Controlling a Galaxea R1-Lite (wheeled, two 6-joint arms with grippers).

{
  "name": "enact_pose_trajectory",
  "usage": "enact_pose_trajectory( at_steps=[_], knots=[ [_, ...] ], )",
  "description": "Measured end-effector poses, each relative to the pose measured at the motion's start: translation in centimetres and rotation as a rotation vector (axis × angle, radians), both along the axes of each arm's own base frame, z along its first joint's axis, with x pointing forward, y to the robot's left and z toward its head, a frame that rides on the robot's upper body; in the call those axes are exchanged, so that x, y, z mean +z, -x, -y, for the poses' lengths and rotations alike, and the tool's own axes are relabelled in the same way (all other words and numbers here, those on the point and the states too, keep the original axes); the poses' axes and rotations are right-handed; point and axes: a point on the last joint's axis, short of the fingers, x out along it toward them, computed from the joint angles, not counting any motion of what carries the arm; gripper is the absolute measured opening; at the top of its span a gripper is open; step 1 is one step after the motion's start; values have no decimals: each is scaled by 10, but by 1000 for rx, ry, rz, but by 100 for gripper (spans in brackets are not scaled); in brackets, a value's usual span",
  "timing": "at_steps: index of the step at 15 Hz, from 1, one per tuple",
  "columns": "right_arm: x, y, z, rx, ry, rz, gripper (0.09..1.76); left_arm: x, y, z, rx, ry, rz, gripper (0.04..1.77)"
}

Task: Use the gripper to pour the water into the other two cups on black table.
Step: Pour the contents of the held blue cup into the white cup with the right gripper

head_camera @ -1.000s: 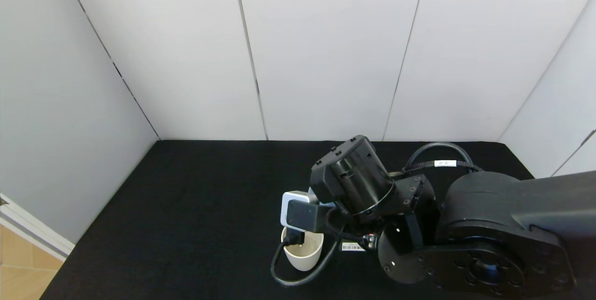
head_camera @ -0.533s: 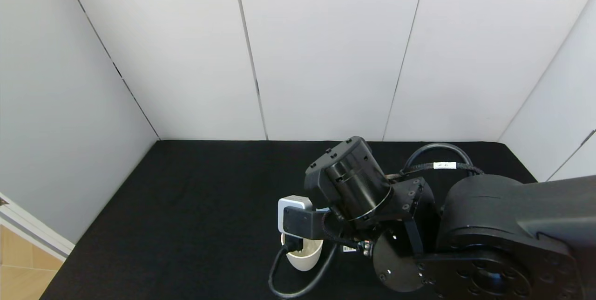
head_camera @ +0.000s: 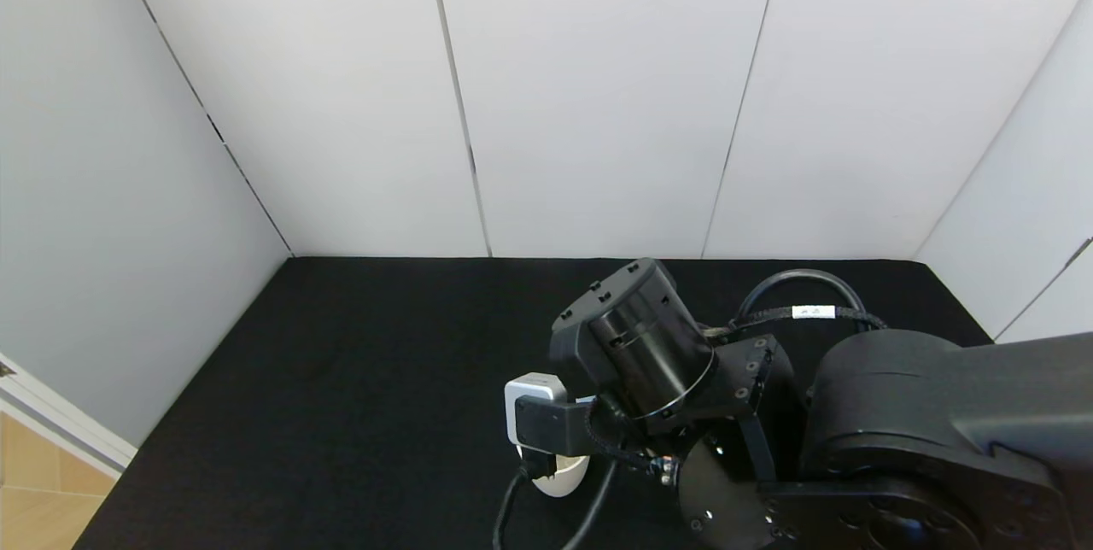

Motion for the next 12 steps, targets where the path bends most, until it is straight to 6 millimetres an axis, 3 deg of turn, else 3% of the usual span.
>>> enact_pose_trajectory(
  at_steps=[12],
  knots=[
    [6, 6, -6, 57, 129, 61, 125, 0, 0, 0, 0, 0, 0, 172]
  ],
)
